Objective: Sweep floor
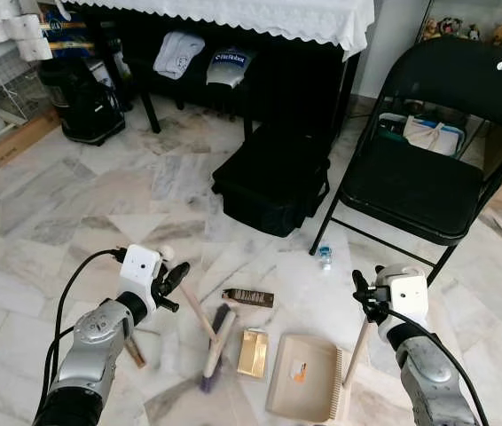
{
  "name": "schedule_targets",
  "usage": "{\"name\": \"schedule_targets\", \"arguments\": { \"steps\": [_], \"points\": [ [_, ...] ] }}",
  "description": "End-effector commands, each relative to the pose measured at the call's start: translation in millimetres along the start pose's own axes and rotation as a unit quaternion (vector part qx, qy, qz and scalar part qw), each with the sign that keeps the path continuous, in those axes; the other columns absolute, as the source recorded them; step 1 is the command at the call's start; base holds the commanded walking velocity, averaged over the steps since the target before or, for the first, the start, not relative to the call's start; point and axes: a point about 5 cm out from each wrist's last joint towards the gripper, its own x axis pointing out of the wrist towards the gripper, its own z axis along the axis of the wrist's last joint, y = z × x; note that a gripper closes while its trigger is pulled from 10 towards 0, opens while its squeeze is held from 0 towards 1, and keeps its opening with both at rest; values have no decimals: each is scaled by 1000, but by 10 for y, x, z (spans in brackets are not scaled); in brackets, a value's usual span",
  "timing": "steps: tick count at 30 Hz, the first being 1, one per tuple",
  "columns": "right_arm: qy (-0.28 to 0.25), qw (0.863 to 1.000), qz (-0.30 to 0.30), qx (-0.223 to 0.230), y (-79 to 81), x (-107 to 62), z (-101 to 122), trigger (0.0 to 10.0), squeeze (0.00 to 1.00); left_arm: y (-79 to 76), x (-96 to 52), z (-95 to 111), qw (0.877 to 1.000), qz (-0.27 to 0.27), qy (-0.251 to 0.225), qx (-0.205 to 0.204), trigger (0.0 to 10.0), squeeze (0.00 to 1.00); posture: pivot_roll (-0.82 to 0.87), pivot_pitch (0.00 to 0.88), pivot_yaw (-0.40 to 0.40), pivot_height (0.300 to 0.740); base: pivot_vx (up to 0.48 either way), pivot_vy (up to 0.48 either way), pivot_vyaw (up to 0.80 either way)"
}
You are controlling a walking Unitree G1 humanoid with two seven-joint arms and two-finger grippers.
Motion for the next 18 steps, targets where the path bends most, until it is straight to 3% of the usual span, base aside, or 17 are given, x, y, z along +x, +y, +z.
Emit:
{"name": "schedule_targets", "arguments": {
  "steps": [1,13,18],
  "points": [
    [18,1000,2,-1,9,-22,-76,10000,0,-47,-31,-109,999,-19,26,-40,10000,0,-14,154,59,740,0,0,0],
    [16,1000,4,-2,7,10,-61,10000,0,-154,-24,-44,985,-89,43,-142,10000,0,-11,141,59,740,0,0,0],
    [14,1000,5,-2,19,28,-49,10000,0,-177,-16,16,980,-103,36,-165,10000,0,-10,138,59,740,0,0,0]
  ]
}}
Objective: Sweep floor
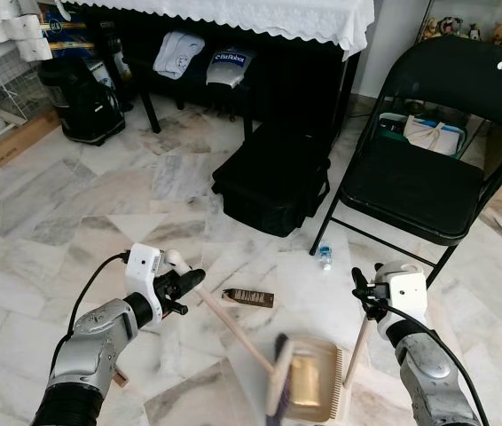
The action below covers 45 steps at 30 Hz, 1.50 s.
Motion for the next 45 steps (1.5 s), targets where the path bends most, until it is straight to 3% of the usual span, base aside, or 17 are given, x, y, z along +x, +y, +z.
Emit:
{"name": "schedule_targets", "arguments": {
  "steps": [1,4,10,11,14,21,35,36,38,41,45],
  "points": [
    [14,1000,4,-1,26,-15,-66,10000,0,-47,-14,-37,999,-23,3,-26,10000,0,-8,134,59,740,0,0,0],
    [13,1000,3,0,27,-8,-61,10000,0,-56,-9,-6,999,-26,-2,-20,10000,0,-6,134,59,740,0,0,0],
    [4,1000,-1,2,18,11,-31,10000,0,80,6,254,997,43,-66,7,10000,0,-1,131,57,740,0,0,0],
    [3,1000,-2,2,20,23,-18,10000,0,168,-10,360,992,80,-91,18,10000,0,2,130,58,740,0,0,0],
    [0,1000,-1,3,27,32,-8,10000,0,254,-57,471,985,114,-124,28,10000,0,5,128,58,740,0,0,0],
    [-2,1000,2,5,46,51,3,10000,0,302,-110,620,973,148,-167,57,10000,0,8,126,57,740,0,0,0],
    [-15,1000,3,10,59,69,51,10000,0,352,-105,720,951,208,-210,87,10000,0,-1,117,55,740,0,0,0],
    [-30,999,-3,14,46,71,100,10000,0,391,-128,735,940,242,-220,95,10000,0,-4,118,54,740,0,0,0],
    [-45,999,-10,13,35,77,144,10000,0,403,-137,738,933,260,-226,100,10000,0,-4,118,54,740,0,0,0],
    [-75,996,-31,27,18,90,223,10000,0,342,-92,687,923,288,-228,117,10000,0,-3,117,51,740,0,0,0],
    [-107,993,-46,38,48,98,312,10000,0,146,56,554,928,271,-221,131,10000,0,-13,112,53,740,0,0,0]
  ]
}}
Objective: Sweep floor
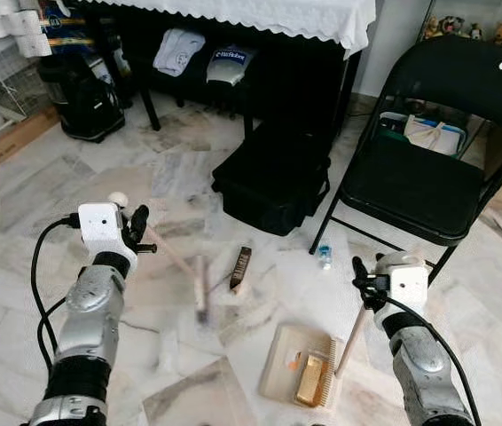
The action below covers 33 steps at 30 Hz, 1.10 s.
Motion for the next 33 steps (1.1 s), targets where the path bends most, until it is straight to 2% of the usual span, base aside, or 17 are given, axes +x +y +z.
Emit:
{"name": "schedule_targets", "arguments": {
  "steps": [1,4,11,16,18,20,22,30,33],
  "points": [
    [-65,998,-1,10,66,40,217,10000,0,-210,-22,3,1000,-22,-19,6,10000,0,-25,103,53,740,0,0,0],
    [-86,996,0,13,102,19,284,10000,0,-352,-3,11,998,-47,-31,23,10000,0,-24,93,52,740,0,0,0],
    [-131,990,-26,36,72,62,444,10000,0,-426,32,-31,998,-54,-30,29,10000,0,-35,45,60,740,0,0,0],
    [-133,990,-31,38,89,101,469,10000,0,-456,52,-54,998,-52,-30,28,10000,0,-38,2,61,740,0,0,0],
    [-133,990,-33,38,95,112,468,10000,0,-454,60,-71,998,-49,-28,24,10000,0,-41,0,61,740,0,0,0],
    [-133,990,-38,40,107,133,468,10000,0,-412,93,-122,1000,-23,-13,-4,10000,0,-52,0,60,740,0,0,0],
    [-133,989,-40,42,108,140,470,10000,0,-396,106,-135,1000,-13,-8,-16,10000,0,-53,0,59,740,0,0,0],
    [-124,991,-30,35,120,209,474,10000,0,-283,118,-174,1000,19,-6,-25,10000,0,-38,0,28,740,0,0,0],
    [-125,991,-35,36,74,207,478,10000,0,-239,66,-207,999,25,-9,-25,10000,0,-26,0,15,740,0,0,0]
  ]
}}
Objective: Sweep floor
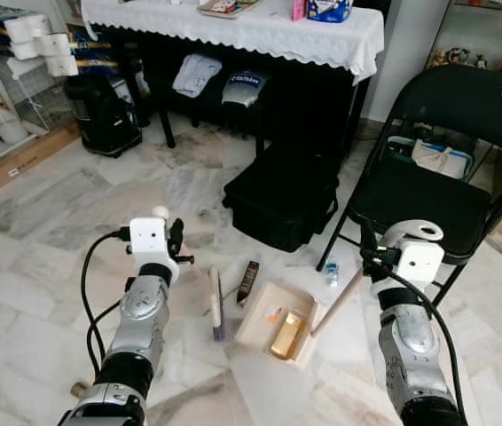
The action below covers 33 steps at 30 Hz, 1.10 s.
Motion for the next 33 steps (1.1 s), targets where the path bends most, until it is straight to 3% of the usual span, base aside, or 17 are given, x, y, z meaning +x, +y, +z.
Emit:
{"name": "schedule_targets", "arguments": {
  "steps": [1,11,19,25,29,33],
  "points": [
    [-33,999,-3,5,-15,49,122,10000,0,80,-2,103,999,13,-37,-2,10000,0,-21,0,12,740,0,0,0],
    [-20,1000,1,13,62,33,51,10000,0,248,-109,49,999,31,-35,16,10000,0,28,0,-8,740,0,0,0],
    [-17,999,33,32,281,71,33,10000,0,574,-255,110,995,77,-54,43,10000,0,128,0,-61,740,0,0,695],
    [-13,998,46,42,310,129,49,10000,0,773,-371,171,990,112,-63,60,10000,0,174,0,-84,740,0,0,800],
    [-10,998,41,44,273,174,54,10000,0,770,-385,147,990,117,-59,57,10000,0,173,0,-80,740,0,0,800],
    [-19,998,25,49,180,217,93,10000,0,647,-315,165,992,100,-59,51,10000,0,163,0,-53,740,0,0,800]
  ]
}}
